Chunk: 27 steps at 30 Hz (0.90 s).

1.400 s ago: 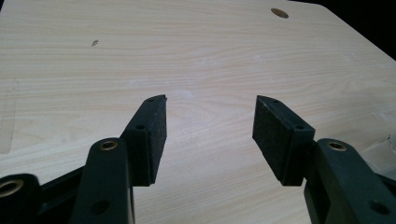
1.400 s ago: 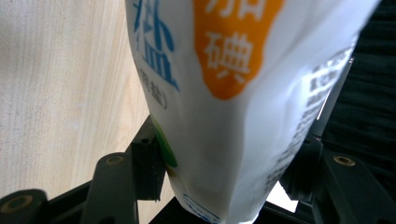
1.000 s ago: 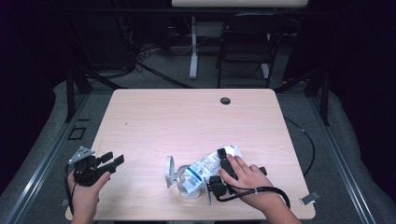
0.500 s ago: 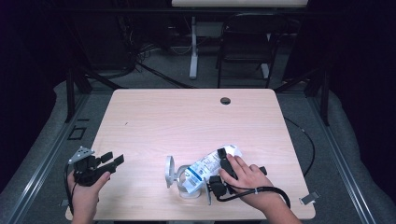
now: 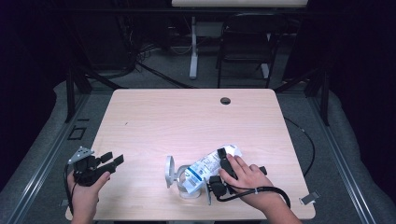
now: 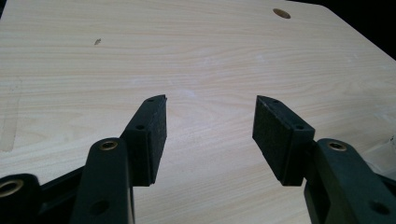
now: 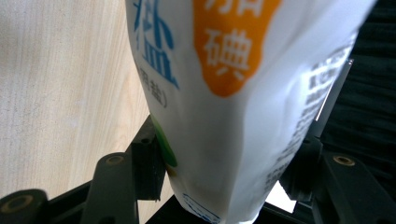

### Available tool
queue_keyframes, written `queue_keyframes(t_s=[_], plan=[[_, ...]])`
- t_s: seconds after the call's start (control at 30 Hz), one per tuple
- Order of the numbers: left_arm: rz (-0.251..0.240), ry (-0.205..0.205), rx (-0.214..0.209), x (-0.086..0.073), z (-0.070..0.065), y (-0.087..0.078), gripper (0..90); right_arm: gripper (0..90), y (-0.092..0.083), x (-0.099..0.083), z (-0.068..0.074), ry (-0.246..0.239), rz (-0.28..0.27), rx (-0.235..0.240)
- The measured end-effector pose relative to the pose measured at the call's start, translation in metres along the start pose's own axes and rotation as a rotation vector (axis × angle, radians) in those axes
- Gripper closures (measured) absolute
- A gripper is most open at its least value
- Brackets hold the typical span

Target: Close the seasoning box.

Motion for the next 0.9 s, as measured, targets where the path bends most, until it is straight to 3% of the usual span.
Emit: queue_keyframes(t_s=[0.9], plan=[[0.000, -0.005, 0.003, -0.0010, 0.0016, 0.0004, 45.4, 44.1, -0.0016, -0.0001, -0.0035, -0.043, 0.013, -0.016]])
Point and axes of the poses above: each handheld gripper's, and its own axes: y roughly forward along the jaws, x roughly out of its top, z roughly to its left, the point moved 9 cm from there along y, roughly forward along the jaws, and after that the axes turned 14 degrees about y, right-handed, at the moved point
